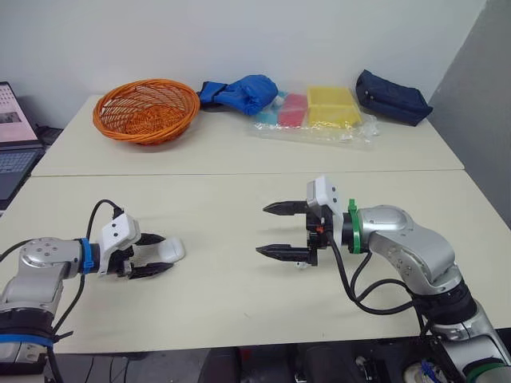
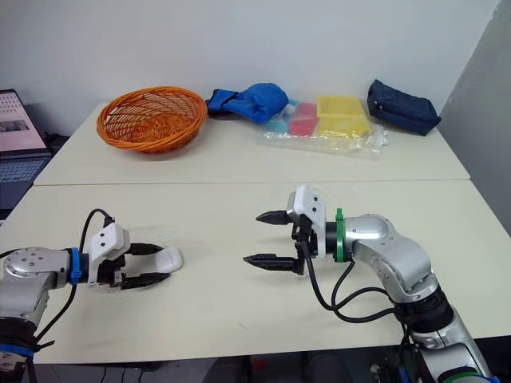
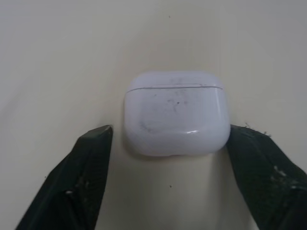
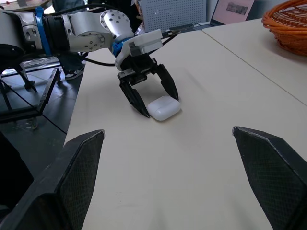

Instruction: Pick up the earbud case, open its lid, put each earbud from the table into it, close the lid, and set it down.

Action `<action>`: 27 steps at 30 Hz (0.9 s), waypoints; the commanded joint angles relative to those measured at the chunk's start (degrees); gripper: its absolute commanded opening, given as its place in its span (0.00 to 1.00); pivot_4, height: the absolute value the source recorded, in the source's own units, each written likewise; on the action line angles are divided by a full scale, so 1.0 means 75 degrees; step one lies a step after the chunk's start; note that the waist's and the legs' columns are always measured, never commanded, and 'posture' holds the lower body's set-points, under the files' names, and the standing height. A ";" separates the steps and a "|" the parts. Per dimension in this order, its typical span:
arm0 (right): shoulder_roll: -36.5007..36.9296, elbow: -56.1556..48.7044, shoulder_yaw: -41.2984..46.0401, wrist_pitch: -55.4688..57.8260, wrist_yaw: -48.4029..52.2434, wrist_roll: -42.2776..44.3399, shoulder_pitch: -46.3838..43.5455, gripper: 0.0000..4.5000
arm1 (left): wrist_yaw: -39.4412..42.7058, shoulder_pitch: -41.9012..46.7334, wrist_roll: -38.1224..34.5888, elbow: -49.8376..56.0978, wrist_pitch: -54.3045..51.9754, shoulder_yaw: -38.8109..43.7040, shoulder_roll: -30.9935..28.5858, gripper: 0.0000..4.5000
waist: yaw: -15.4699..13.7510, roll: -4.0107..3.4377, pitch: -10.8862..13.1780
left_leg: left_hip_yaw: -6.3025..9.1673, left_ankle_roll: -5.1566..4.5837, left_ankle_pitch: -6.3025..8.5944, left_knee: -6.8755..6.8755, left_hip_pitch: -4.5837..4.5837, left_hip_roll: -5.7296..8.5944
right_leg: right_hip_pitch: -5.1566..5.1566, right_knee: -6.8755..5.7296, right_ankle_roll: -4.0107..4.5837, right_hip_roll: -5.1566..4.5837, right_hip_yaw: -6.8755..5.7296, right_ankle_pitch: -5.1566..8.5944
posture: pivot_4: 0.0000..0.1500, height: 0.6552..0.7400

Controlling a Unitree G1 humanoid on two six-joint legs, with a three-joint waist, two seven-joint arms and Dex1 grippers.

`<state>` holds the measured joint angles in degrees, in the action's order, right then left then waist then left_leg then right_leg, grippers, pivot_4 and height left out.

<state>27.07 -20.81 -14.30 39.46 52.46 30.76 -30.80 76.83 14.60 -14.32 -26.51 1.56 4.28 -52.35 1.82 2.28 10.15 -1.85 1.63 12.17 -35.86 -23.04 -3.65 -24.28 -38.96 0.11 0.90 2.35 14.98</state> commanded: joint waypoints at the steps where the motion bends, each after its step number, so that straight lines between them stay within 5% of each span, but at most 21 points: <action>1: 0.0013 0.0064 0.0210 -0.0114 0.0086 0.0075 -0.0141 1.00 | 0.0072 -0.0052 -0.0003 0.0122 0.0018 -0.0021 0.0034 0.60 | 0.0000 0.0002 -0.0001 | 0.0000 0.0000 0.0000 0.0000 -0.0001 0.0000 | 0.0000 0.0002 -0.0001 0.0000 0.0000 0.0000 | 1.00 1.00; 9: 0.0111 0.0287 0.0382 -0.0201 0.0115 0.0029 -0.0056 1.00 | -0.0180 0.0206 -0.0038 0.0363 0.0421 0.0083 0.0258 0.60 | -0.0001 0.0001 -0.0001 | -0.0001 0.0000 0.0000 0.0001 0.0000 0.0002 | 0.0000 0.0001 -0.0001 0.0000 -0.0001 0.0000 | 1.00 1.00; 15: -0.0058 0.0370 0.1088 0.0911 -0.0281 0.0974 -0.0131 1.00 | -0.0599 0.1519 0.0192 0.1036 0.2829 0.0037 0.1061 0.60 | -0.0138 0.0012 -0.0005 | 0.0009 0.0000 0.0000 -0.0028 -0.0032 0.0005 | -0.0003 0.0004 -0.0021 0.0000 -0.0010 -0.0014 | 1.00 1.00; 20: -0.0117 0.1143 0.1654 0.2627 -0.0997 0.1631 -0.0998 1.00 | -0.1387 0.3069 0.1570 0.0374 0.6417 -0.0716 0.1835 0.60 | -0.0089 0.0006 -0.0002 | -0.0012 0.0000 0.0000 -0.0030 -0.0029 0.0019 | 0.0000 0.0011 -0.0036 0.0002 0.0006 -0.0030 | 1.00 1.00; 27: -0.0762 0.1339 0.1671 0.2983 -0.1803 0.1612 -0.1418 1.00 | -0.2413 0.3873 0.2418 -0.0606 0.7944 -0.1267 0.2158 0.60 | 0.0015 0.0005 -0.0002 | -0.0003 -0.0001 0.0000 -0.0021 -0.0036 0.0007 | -0.0013 0.0006 -0.0038 0.0028 0.0010 -0.0026 | 1.00 1.00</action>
<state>22.23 -8.95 -2.28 61.80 39.59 41.63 -39.99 61.11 41.89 3.42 -30.92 59.25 -5.51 -35.87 1.93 2.32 10.13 -1.85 1.62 12.17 -36.02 -23.32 -3.64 -24.38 -38.93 -0.18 1.18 2.42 14.78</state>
